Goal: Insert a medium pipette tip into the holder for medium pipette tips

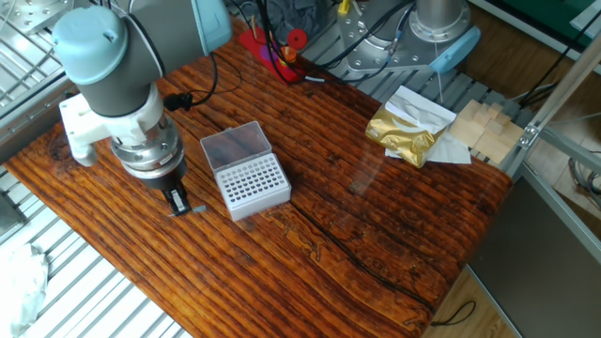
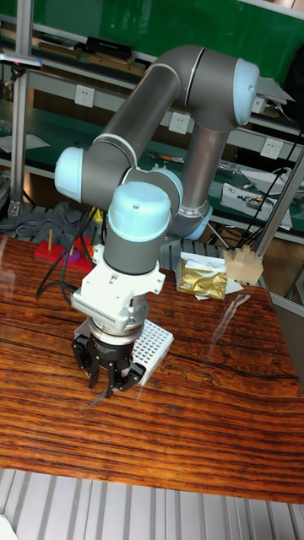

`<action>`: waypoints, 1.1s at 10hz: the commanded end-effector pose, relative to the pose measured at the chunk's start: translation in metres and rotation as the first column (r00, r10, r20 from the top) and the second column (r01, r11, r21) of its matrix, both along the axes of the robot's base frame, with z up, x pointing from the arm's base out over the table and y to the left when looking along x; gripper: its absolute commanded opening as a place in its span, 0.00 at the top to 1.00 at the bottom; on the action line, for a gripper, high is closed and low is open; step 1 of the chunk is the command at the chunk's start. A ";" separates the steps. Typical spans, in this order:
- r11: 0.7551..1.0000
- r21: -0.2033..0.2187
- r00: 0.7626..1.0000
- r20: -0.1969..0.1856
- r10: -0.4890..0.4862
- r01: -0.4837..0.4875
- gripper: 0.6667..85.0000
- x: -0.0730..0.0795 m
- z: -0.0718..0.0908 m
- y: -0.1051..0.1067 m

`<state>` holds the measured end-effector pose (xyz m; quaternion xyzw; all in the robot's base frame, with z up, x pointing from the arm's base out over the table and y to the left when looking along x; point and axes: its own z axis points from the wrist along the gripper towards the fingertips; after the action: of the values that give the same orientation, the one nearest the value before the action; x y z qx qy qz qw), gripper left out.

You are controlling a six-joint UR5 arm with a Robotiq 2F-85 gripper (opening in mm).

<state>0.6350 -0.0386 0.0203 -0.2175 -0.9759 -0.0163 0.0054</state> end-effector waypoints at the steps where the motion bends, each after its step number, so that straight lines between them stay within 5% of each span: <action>1: 1.000 0.008 1.000 0.009 -0.021 0.021 0.60 0.005 -0.001 0.004; 3: 1.000 -0.009 1.000 0.012 -0.027 0.027 0.64 0.006 -0.002 0.000; 4: 0.999 -0.048 0.999 0.045 -0.018 0.020 0.66 0.015 -0.001 -0.011; 7: 0.998 -0.031 0.983 0.180 -0.049 0.055 0.75 0.049 0.002 -0.007; 11: 0.995 -0.037 0.972 0.220 -0.085 0.095 0.83 0.059 0.005 -0.012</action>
<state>0.6830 -0.0487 0.0217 -0.2433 -0.9660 -0.0107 -0.0863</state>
